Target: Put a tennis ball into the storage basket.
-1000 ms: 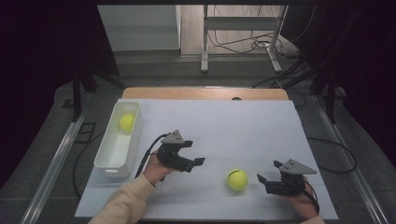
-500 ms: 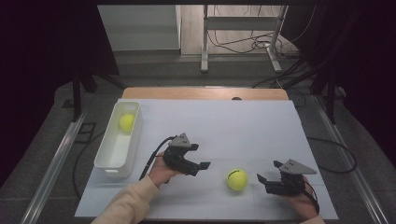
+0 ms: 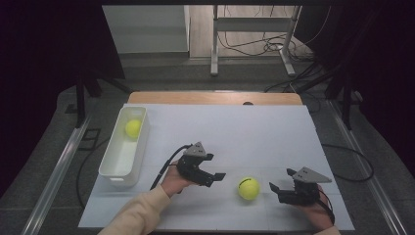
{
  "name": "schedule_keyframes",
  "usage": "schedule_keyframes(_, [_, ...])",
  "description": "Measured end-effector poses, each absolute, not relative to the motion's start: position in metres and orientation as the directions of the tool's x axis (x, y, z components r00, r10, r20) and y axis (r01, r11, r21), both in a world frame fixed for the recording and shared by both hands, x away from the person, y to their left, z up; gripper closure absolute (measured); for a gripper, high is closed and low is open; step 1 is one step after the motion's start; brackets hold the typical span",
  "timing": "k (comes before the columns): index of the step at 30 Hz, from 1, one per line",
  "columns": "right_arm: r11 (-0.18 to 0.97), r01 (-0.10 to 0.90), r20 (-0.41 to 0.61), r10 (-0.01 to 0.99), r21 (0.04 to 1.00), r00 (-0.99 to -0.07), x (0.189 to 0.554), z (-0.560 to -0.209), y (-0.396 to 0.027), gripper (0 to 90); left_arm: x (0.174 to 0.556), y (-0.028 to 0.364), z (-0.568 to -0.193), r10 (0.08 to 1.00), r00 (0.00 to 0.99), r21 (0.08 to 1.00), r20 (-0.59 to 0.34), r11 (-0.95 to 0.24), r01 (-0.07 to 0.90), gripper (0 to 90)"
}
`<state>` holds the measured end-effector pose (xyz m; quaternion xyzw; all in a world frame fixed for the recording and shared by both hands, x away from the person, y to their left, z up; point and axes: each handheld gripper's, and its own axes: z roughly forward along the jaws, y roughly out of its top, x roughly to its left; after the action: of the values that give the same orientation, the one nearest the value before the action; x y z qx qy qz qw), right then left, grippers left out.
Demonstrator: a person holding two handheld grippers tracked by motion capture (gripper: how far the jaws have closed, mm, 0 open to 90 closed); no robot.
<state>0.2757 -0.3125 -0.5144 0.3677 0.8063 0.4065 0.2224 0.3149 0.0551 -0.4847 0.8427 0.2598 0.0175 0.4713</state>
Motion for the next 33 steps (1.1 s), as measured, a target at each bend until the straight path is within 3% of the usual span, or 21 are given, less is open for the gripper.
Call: schedule_keyframes(33, [0.404,0.41,-0.062,0.77,0.818,-0.635,0.276,-0.514,-0.312,16.1,0.307,0.011,-0.494,0.357,0.904,0.779,-0.236,-0.486,0.395,12.6])
